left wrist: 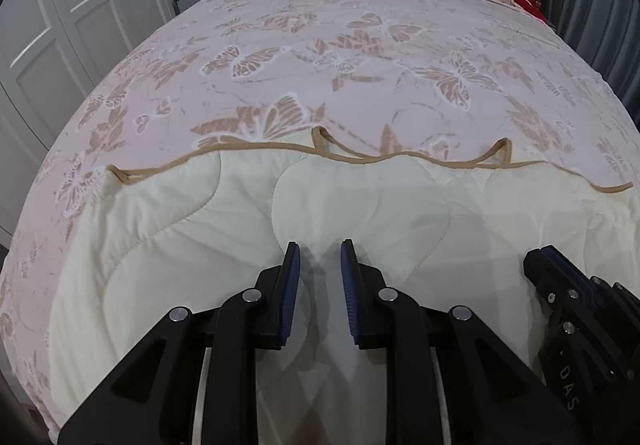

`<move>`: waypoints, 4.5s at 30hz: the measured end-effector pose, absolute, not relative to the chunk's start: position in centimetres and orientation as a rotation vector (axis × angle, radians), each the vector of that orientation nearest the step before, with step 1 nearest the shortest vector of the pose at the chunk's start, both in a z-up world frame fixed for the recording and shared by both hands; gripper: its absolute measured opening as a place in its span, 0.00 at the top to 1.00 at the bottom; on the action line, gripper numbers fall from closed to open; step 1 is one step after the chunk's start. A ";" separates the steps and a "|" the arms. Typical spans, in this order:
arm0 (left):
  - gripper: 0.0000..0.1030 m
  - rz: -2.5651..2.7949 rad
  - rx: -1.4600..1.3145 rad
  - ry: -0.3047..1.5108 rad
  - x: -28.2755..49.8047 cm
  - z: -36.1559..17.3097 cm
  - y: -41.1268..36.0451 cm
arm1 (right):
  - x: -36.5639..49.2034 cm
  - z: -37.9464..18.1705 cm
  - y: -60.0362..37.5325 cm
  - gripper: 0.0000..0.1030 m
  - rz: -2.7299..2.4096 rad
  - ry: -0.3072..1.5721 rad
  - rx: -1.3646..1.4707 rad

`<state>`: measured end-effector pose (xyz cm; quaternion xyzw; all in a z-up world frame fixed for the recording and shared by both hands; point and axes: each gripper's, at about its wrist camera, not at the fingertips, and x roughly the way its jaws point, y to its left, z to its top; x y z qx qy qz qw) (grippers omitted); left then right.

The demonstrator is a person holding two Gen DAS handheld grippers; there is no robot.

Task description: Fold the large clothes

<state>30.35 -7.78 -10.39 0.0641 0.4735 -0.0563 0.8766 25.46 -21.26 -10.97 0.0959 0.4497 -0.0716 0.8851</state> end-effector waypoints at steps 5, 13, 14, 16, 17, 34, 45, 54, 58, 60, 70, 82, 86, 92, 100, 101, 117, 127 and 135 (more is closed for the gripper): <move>0.81 -0.112 0.156 0.974 30.5 -11.6 -8.3 | 25.9 -12.5 -20.9 0.95 -0.157 0.943 0.175; 0.82 -0.105 0.187 0.929 30.2 -12.8 -8.8 | 26.0 -13.5 -20.5 0.96 -0.163 0.929 0.155; 0.82 -0.104 0.186 0.927 30.2 -12.9 -8.8 | 26.0 -13.6 -20.5 0.96 -0.163 0.926 0.156; 0.82 -0.105 0.186 0.923 30.2 -13.1 -8.8 | 26.1 -13.8 -20.5 0.96 -0.161 0.922 0.160; 0.82 -0.103 0.190 0.924 30.2 -13.0 -8.8 | 26.1 -13.9 -20.5 0.96 -0.159 0.921 0.164; 0.46 0.091 -0.291 0.940 19.2 -8.3 13.0 | 23.2 -9.3 -13.6 0.91 -0.061 0.933 0.185; 0.29 0.096 -0.466 1.012 19.5 -11.6 16.4 | 20.2 -10.1 -10.6 0.91 -0.118 1.008 0.105; 0.17 0.025 -0.502 1.054 21.7 -12.4 14.0 | 17.3 -10.5 -10.1 0.91 -0.110 1.038 0.094; 0.43 0.026 -0.462 1.051 21.6 -10.7 12.8 | 16.7 -10.8 -10.0 0.91 -0.105 1.048 0.089; 0.60 0.014 -0.438 1.033 21.1 -9.2 12.6 | 16.7 -11.0 -10.1 0.91 -0.102 1.049 0.087; 0.74 -0.133 -0.314 0.919 19.3 -1.0 8.2 | 13.9 -10.8 -10.6 0.94 -0.068 1.061 0.109; 0.74 -0.242 -0.063 0.864 17.4 3.1 -1.2 | 9.6 -9.6 -13.5 0.97 -0.066 1.085 0.135; 0.74 -0.309 0.002 0.863 16.6 3.0 -5.0 | 7.1 -9.5 -16.7 0.97 -0.135 1.092 0.164; 0.74 -0.395 0.074 0.898 15.7 1.6 -11.0 | 4.1 -8.6 -23.0 0.97 -0.254 1.081 0.233; 0.73 -0.460 0.194 1.005 13.1 -3.6 -18.1 | 1.8 -3.8 -31.4 0.95 -0.370 0.982 0.341; 0.73 -0.462 0.206 1.012 12.8 -4.1 -18.6 | 1.7 -3.4 -31.9 0.95 -0.377 0.971 0.347; 0.58 -0.470 0.289 1.005 8.6 -4.3 -20.4 | -0.2 -2.2 -35.1 0.90 -0.375 0.932 0.387; 0.31 -0.537 0.019 0.893 5.1 4.0 -11.0 | -0.2 -1.6 -33.6 0.74 -0.314 0.920 0.402; 0.32 -0.266 0.034 0.969 9.2 0.8 -5.8 | 4.7 2.9 -27.4 0.41 -0.109 0.843 0.298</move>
